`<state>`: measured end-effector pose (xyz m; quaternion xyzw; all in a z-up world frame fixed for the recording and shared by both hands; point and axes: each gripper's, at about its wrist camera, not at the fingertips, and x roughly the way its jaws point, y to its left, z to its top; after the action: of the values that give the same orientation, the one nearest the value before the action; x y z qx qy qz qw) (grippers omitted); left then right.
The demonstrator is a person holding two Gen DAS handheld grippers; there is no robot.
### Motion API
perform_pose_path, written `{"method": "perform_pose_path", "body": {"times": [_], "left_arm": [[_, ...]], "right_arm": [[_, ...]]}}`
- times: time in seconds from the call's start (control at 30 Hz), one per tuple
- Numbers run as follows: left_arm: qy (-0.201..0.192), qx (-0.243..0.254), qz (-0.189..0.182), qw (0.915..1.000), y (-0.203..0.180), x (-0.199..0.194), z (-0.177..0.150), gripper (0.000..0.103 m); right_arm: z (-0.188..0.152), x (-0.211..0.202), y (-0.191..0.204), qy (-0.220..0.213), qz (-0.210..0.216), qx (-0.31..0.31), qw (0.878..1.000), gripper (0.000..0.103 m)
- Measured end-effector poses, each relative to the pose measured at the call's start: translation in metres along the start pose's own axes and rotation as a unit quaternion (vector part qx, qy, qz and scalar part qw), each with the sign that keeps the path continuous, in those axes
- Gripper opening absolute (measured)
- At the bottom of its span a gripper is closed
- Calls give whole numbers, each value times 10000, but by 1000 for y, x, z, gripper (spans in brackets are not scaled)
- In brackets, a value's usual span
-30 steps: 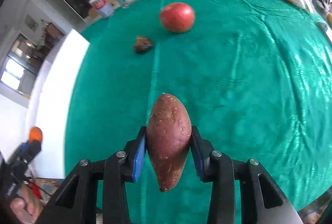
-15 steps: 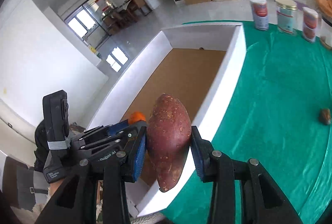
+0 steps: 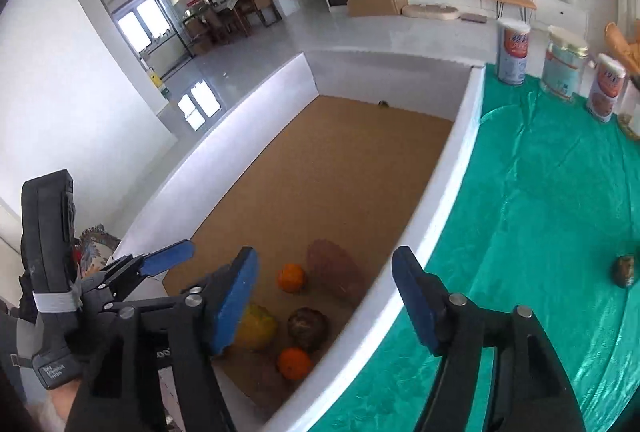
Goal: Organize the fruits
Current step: 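Withdraw both grippers from the box back over the table, then reach the left gripper to the brown round fruit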
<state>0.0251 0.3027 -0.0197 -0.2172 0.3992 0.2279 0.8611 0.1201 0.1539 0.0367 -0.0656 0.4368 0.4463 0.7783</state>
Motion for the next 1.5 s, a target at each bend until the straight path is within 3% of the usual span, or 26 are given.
{"method": "perform_pose_path", "body": {"times": [0.07, 0.23, 0.37, 0.5, 0.67, 0.77, 0.93, 1.17, 1.37, 1.5], "left_arm": [[-166, 147, -167, 9996, -19, -11, -3, 91], [-260, 710, -982, 9923, -90, -30, -22, 92], [-86, 1338, -1560, 9786, -156, -34, -48, 96], [305, 1876, -1774, 9656, -219, -10, -83, 96], [568, 2297, -1574, 9588, -265, 27, -116, 96], [589, 2456, -1294, 9589, -277, 52, -126, 96], [714, 2545, -1088, 9583, -289, 85, -136, 96], [273, 2433, -1251, 9614, -318, 108, -98, 96], [290, 2167, -1264, 9676, -356, 156, -50, 96], [288, 2321, -1098, 9660, -375, 183, -44, 90]], "right_arm": [[-11, -25, -25, -292, -364, 51, 9989, 87], [-69, -66, -124, -488, -1226, 715, 9887, 91], [-132, -82, -198, -176, -2311, 944, 9682, 91], [-188, -110, -254, -127, -2755, 1398, 9510, 91], [-227, -132, -290, -428, -2874, 1937, 9370, 91], [-228, -131, -301, -511, -2730, 2122, 9369, 91], [-228, -124, -292, -348, -2880, 2006, 9357, 91], [-228, -115, -291, -171, -2771, 1919, 9413, 103], [-225, -108, -288, 14, -2933, 1756, 9398, 103], [-226, -109, -289, -3, -2911, 1768, 9402, 103]]}}
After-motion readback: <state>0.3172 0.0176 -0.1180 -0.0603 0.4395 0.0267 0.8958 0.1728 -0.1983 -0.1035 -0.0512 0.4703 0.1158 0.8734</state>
